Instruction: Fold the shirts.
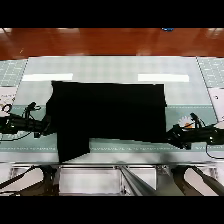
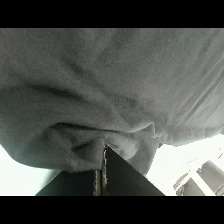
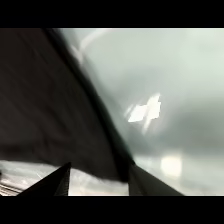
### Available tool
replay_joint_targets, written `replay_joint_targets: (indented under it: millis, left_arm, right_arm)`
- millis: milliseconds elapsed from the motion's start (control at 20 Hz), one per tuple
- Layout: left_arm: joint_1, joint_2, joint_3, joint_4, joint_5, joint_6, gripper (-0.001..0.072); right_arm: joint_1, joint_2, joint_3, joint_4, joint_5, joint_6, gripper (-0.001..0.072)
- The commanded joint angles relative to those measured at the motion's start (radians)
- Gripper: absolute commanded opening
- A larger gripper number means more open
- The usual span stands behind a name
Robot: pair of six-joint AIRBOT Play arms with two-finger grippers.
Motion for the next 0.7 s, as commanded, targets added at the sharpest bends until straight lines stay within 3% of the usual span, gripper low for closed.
replay_joint_targets:
  millis: [0,100,400,550,650]
  left_arm:
    - [-0.001,0.001,0.005,-0.001,0.008,0.001,0.0018]
    - [0.0,0.001,0.026,0.001,0.003,0.004,0.0018]
    - [0.061,0.0,0.207,-0.045,-0.057,0.022,0.0018]
    - [0.023,-0.023,0.274,-0.121,0.014,0.024,0.0018]
    - [-0.024,-0.079,0.336,-0.123,0.054,0.026,0.0018]
  right_arm:
    - [0.084,-0.088,0.032,0.061,-0.103,0.005,0.0346]
    - [0.103,-0.092,0.066,0.076,-0.09,-0.046,0.0018]
    - [0.098,-0.039,0.212,0.085,0.007,-0.097,0.0023]
    - [0.099,-0.064,0.283,0.126,-0.044,-0.096,0.0022]
    - [0.099,-0.135,0.343,0.197,-0.056,-0.148,0.0023]
